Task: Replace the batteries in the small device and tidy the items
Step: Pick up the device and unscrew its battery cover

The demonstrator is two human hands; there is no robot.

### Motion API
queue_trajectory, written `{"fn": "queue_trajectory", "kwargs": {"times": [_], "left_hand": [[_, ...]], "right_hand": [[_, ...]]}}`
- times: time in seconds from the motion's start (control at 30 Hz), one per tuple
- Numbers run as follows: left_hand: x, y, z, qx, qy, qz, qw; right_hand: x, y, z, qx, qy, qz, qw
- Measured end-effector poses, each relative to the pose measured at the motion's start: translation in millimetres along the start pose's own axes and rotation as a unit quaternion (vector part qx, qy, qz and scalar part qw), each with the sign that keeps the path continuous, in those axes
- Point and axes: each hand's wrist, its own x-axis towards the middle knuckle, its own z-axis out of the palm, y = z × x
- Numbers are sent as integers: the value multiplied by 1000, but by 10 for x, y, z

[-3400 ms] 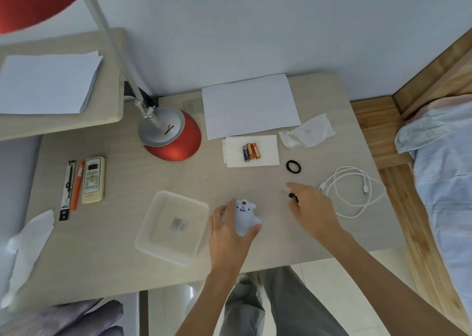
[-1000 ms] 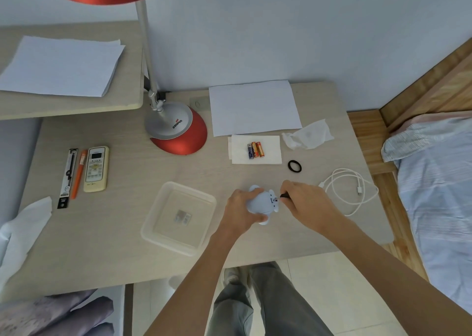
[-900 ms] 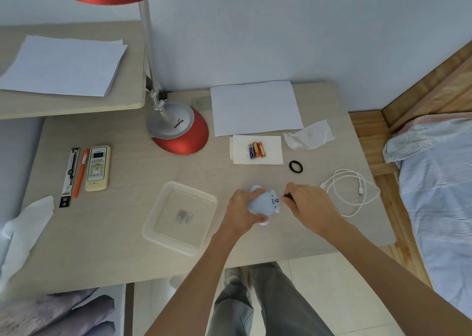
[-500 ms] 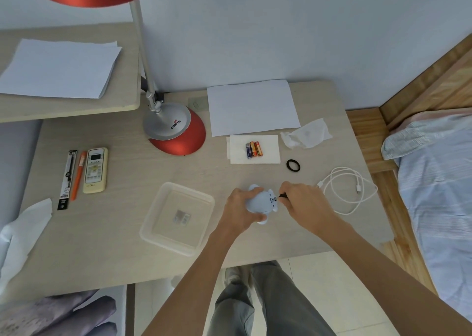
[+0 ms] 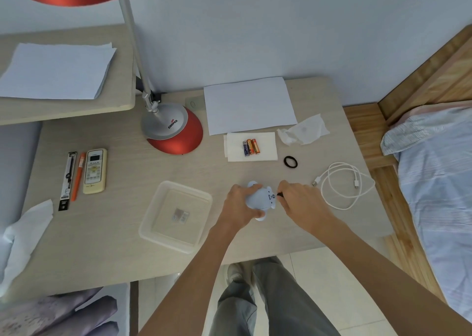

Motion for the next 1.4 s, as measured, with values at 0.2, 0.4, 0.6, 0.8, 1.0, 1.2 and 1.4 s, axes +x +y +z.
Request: {"fn": "queue_trajectory", "kwargs": {"times": [0.2,0.4,0.6,0.8,1.0,1.2,1.4], "left_hand": [[16,53,35,27,4,-4,1000],[5,98,18,17,4,-16,1000],[-5,117,8,21,5,-27,999],[-16,150,-7,24,1,-34,999],[-53,218,-72,11,-3,-31,999],[-92,244,-99,9,-3,-22,1000],[-70,188,-89,0,6,-28,1000]], "right_hand": [[86,8,-13,21,8,44,999],[24,71,29,73,0,3,997],[81,115,109,76,7,48,996],[11,109,178,62,24,69,995],[-49,170,147,135,103,155,973],[-3,209,411,207,157,229,938],[40,156,758,243,145,277,919]]}}
